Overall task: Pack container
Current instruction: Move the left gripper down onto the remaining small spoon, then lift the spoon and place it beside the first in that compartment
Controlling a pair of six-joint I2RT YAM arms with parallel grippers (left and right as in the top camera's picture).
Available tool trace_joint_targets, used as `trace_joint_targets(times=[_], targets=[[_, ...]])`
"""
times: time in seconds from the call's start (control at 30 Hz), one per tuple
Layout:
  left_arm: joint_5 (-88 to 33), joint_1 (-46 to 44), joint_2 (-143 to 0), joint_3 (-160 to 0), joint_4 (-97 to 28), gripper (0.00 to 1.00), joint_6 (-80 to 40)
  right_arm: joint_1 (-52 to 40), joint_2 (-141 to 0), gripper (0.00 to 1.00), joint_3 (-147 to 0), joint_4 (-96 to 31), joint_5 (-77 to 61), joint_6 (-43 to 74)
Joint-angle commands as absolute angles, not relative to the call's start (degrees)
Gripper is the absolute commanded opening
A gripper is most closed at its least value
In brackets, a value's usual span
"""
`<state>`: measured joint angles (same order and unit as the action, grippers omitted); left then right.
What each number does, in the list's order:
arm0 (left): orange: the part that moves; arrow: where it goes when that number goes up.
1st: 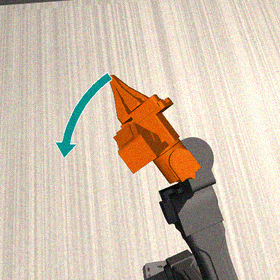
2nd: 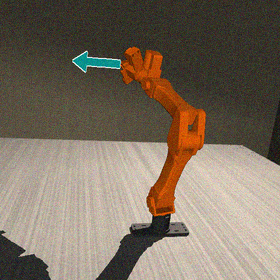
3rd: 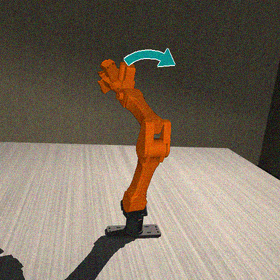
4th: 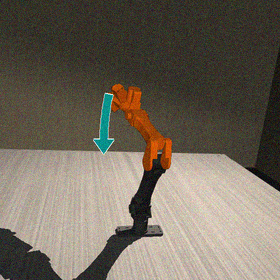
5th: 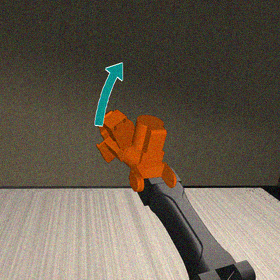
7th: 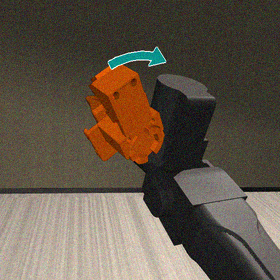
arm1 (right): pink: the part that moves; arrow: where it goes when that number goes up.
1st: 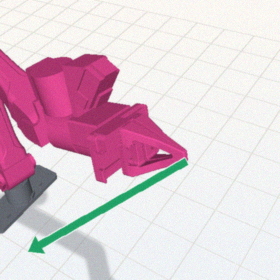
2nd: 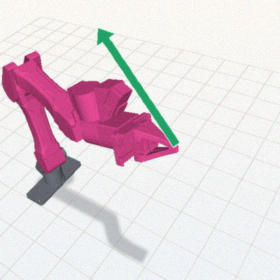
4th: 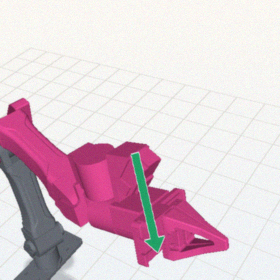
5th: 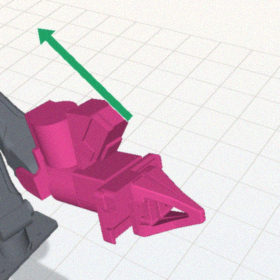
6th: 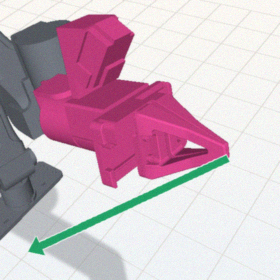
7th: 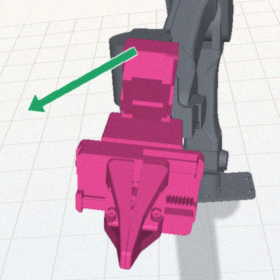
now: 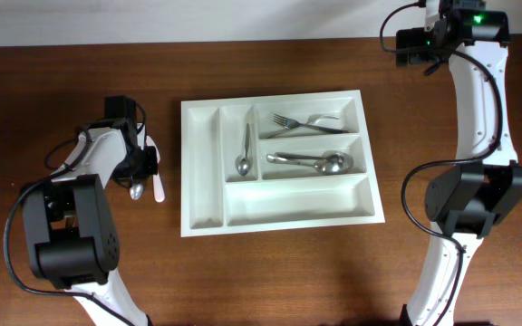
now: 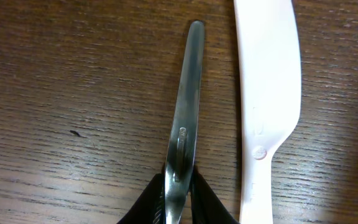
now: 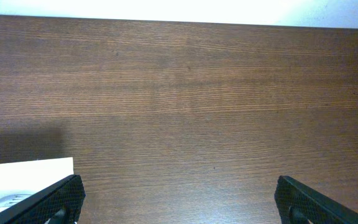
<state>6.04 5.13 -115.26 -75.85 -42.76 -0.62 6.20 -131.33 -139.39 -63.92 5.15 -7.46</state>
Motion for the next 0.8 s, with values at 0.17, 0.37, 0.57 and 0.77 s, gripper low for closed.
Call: trace_joint_targets(times=[0.17,0.37,0.57,0.77], targets=[[6.9,5.4,-113.7,-74.9,-42.7,0.02,-0.1,6.5,-130.9,0.99,-140.2,-63.9,5.9,-6.8],[9.0,5.4,-109.4,-75.6,-42.6,0.02,-0.1,6.5,-130.9,0.99,-140.2,-63.9,5.9,-6.8],[8.0,5.2,-102.5,-77.1,-43.0,0.02,-0.2,6.5,-130.9,0.99,-140.2,-63.9,5.9,-6.7],[-2.1,2.7,-94.4,-77.3,-44.2,0.02,-3.6,6.5,-130.9,0.99,-140.2,-63.9,5.9,-6.8]])
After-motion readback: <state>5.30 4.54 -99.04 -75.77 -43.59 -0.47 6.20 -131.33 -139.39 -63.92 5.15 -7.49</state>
